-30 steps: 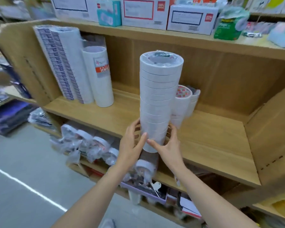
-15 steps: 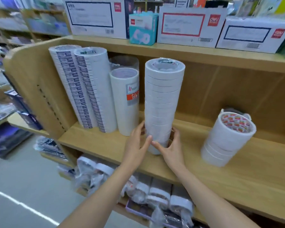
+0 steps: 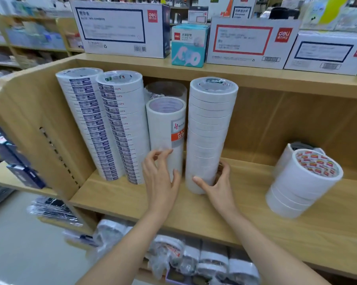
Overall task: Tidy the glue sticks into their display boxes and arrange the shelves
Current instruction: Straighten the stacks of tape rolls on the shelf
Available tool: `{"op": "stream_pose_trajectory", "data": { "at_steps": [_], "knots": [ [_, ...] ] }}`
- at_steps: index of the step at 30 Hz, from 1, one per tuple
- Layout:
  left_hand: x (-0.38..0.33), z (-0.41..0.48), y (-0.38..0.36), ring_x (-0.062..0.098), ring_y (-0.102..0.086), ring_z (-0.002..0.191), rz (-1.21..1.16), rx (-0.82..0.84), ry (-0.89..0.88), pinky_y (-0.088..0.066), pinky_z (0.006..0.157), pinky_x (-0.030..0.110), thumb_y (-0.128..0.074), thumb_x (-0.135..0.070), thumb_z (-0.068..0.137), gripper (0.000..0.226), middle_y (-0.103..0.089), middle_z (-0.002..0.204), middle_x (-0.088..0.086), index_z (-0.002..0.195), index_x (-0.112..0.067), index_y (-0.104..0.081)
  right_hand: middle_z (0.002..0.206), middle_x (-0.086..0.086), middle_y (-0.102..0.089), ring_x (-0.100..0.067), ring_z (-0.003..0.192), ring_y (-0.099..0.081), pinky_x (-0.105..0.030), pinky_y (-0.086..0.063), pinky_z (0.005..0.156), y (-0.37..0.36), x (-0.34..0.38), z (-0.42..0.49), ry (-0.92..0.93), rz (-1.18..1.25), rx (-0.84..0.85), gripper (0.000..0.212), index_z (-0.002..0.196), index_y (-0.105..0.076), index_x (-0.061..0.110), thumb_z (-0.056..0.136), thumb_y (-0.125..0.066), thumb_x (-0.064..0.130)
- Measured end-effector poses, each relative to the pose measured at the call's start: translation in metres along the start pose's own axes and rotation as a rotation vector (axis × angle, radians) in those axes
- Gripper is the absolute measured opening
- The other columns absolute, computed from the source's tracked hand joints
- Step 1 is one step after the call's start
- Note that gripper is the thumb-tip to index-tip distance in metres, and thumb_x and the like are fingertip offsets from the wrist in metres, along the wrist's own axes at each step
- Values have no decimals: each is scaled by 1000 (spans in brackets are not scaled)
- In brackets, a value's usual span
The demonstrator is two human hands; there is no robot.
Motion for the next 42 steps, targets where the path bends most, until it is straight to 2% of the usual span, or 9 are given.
{"op": "stream_pose_trajectory", "data": {
  "at_steps": [11,15,18,21,24,27,31,37,42],
  "knots": [
    [42,-30,-17,26,-32,141,-117,231,296,-28,118,41,-63,-9,89,76,-31,150,15,151,-3,-19,134,2,-52,-16,125,-51,-36,-44,104,5,-2,7,-39,-41,47,87,141,-33,19,73,-85,32],
    [52,-38,-15,24,-30,143,-154,326,391,-23,118,32,-61,-15,93,74,-31,154,13,153,-5,-18,142,-1,-44,-18,131,-43,-38,-38,110,7,-3,-1,-64,-56,-37,97,144,-29,16,69,-85,42],
    [57,-38,-7,20,-30,143,-160,343,372,-20,116,26,-59,-16,96,69,-33,155,8,153,-7,-22,124,-4,-47,-21,115,-47,-30,-38,99,16,14,-27,41,-81,-220,67,124,-39,18,75,-83,32],
    [65,-34,1,21,-36,139,-147,328,311,-23,112,24,-57,-14,96,60,-39,151,8,150,-7,-30,106,0,-55,-16,95,-54,-29,-43,86,-9,27,-53,101,-21,-159,39,109,-48,22,83,-76,19],
    [75,-28,11,21,-46,129,-122,304,183,-35,109,33,-58,-10,94,51,-51,139,5,142,-10,-43,133,3,-53,-8,119,-52,-24,-41,102,-60,28,-56,47,14,-4,58,135,-44,20,86,-74,22],
    [91,-21,24,17,-51,112,-120,286,99,-42,97,35,-57,-13,90,44,-57,116,-2,133,-16,-51,159,0,-22,-11,146,-22,-26,-19,119,-101,28,-50,-40,-21,27,86,155,-15,13,90,-68,33],
    [111,-10,29,16,-52,106,-137,352,26,-44,94,37,-55,-16,88,40,-58,109,-5,128,-18,-53,161,-10,-10,-17,148,-9,-17,-3,113,-120,25,-41,-86,-156,-98,93,155,-9,7,90,-66,39],
    [120,-3,29,14,-54,97,-221,390,-38,-47,90,38,-42,-28,87,40,-56,101,-9,125,-21,-54,134,-9,-35,-25,129,-37,-28,-27,110,-111,22,-47,-94,-152,-329,72,137,-37,4,83,-76,30],
    [122,2,30,13,-55,95,-244,400,-50,-49,87,38,-43,-25,87,37,-57,97,-9,121,-21,-56,128,-8,-48,-26,121,-50,-36,-42,102,-112,21,-45,-128,-114,-375,79,129,-36,6,74,-84,36]
  ]
}}
Point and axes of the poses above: each hand's wrist, its own z-axis towards the middle knuckle, its own y-axis out of the back of the hand, x = y × z, the point moved 9 cm from there along z, towards the middle knuckle
